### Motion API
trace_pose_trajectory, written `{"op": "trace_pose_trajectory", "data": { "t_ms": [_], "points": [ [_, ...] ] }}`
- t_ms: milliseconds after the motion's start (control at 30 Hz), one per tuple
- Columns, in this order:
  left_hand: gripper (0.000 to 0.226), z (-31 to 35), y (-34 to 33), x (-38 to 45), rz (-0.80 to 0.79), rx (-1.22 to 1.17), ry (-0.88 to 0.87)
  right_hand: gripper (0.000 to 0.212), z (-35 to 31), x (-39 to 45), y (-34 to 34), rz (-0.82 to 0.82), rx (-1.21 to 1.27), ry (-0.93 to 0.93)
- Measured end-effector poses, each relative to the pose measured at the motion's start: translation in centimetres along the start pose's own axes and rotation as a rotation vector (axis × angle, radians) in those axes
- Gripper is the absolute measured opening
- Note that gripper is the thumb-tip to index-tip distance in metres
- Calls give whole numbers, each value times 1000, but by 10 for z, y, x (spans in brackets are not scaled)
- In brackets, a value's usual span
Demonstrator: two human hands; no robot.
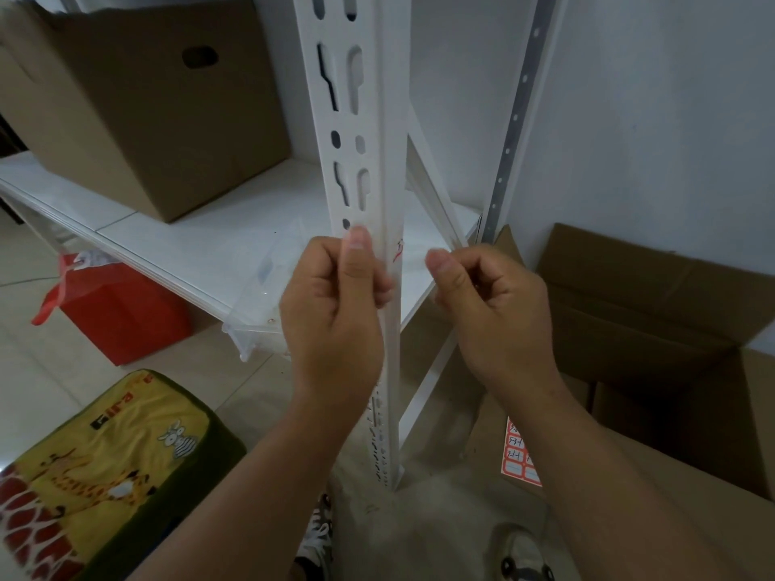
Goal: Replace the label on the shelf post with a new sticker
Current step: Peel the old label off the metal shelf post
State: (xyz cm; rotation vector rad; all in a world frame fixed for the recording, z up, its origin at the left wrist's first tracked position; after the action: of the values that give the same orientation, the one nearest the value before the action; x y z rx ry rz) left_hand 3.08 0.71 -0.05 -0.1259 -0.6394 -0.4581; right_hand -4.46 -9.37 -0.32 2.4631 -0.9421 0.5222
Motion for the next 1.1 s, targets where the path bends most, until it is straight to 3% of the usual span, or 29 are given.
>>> {"op": "trace_pose_trajectory", "data": {
  "t_ms": [100, 233, 333, 400, 633, 800, 900, 933, 1000, 1067, 1100],
  "points": [
    [43, -9, 12, 11, 103, 47, 76, 35, 4, -1, -1, -4, 11, -32],
    [46, -38, 26, 31, 98, 210, 316, 8, 7, -2, -7, -56, -2, -8],
    [31, -63, 33, 42, 74, 259, 481, 17, 7, -3, -13, -61, -89, 59],
    [32, -74, 36, 46, 48, 285, 541, 24, 7, -4, -17, -64, -165, 120],
    [43, -101, 39, 48, -214, 574, 650, 27, 10, -7, -24, 15, -351, 287],
    [17, -113, 43, 46, -244, 759, 686, 28, 10, -7, -24, -2, -390, 314],
    [39, -111, 43, 44, -236, 857, 729, 28, 10, -4, -18, -51, -401, 305],
    [38, -109, 44, 44, -203, 904, 694, 28, 10, -3, -17, -69, -414, 303],
    [31, -99, 41, 47, -137, 889, 624, 27, 9, -2, -14, -89, -436, 300],
    [46, -87, 34, 49, -111, 669, 587, 27, 7, -1, -13, -96, -435, 302],
    [39, -85, 29, 49, -90, 539, 558, 28, 7, -1, -13, -94, -431, 304]
  ]
}}
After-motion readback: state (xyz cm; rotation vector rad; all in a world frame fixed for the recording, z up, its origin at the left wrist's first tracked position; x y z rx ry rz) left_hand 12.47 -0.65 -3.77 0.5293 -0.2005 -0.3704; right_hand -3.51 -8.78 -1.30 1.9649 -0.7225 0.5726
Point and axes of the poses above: each hand's wrist, its own x-axis towards the middle knuckle, its own y-axis out of the back of the hand, z = x × y, the point moved 1 cm from there along x, towards the middle knuckle, and after that the axes turned 10 degrees about -z, right-handed, at the moved point
